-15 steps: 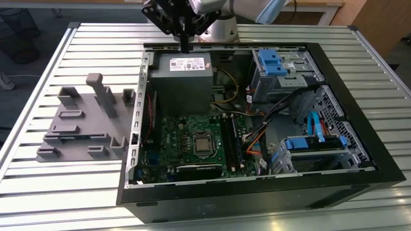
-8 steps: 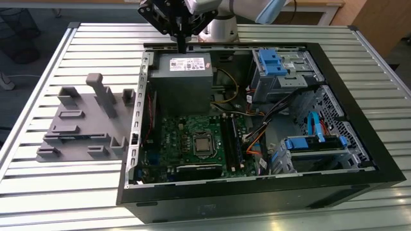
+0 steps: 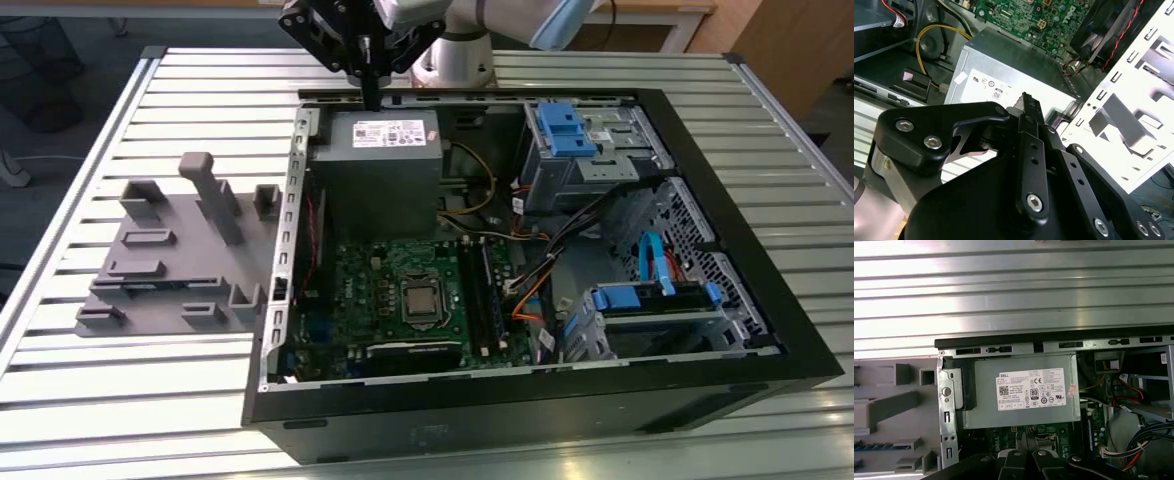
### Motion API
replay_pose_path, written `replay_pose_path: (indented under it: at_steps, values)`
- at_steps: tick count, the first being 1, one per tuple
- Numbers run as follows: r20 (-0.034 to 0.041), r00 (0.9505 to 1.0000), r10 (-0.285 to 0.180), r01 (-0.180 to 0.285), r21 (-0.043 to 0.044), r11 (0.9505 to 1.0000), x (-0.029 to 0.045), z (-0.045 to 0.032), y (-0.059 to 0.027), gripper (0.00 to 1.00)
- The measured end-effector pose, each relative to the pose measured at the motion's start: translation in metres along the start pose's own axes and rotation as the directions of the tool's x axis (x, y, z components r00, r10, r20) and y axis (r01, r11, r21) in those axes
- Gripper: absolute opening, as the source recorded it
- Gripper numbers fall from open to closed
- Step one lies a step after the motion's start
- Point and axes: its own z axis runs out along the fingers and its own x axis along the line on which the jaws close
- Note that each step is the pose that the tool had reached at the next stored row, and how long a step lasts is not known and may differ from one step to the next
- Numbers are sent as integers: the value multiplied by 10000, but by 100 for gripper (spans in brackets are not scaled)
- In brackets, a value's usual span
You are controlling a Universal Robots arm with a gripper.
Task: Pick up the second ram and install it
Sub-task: 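Reach for the second ram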
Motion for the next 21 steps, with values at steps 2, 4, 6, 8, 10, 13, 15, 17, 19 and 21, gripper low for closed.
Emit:
replay_pose_path:
  at_steps: [2, 4, 6, 8, 10, 13, 15, 17, 19, 21]
  values:
    - [0, 10000, 1, -1, 0, 10000, 12, 0, -1, 11]
    - [-1, 10000, 0, 0, 0, 10000, 22, -1, -2, 11]
    - [0, 10000, 0, 0, 0, 10000, 33, -1, -3, 11]
    - [0, 10000, 0, 0, 0, 10000, 43, -1, -3, 11]
    - [0, 10000, 0, 0, 0, 10000, 54, -1, -4, 11]
    - [0, 10000, 0, 0, 0, 10000, 71, -1, -5, 11]
    - [0, 10000, 0, 0, 0, 10000, 81, -1, -6, 11]
    - [0, 10000, 0, 0, 1, 10000, 93, -2, -7, 11]
    - [0, 10000, 0, 0, 1, 10000, 104, -2, -8, 11]
    - [-1, 10000, 0, 0, 0, 10000, 115, -2, -9, 11]
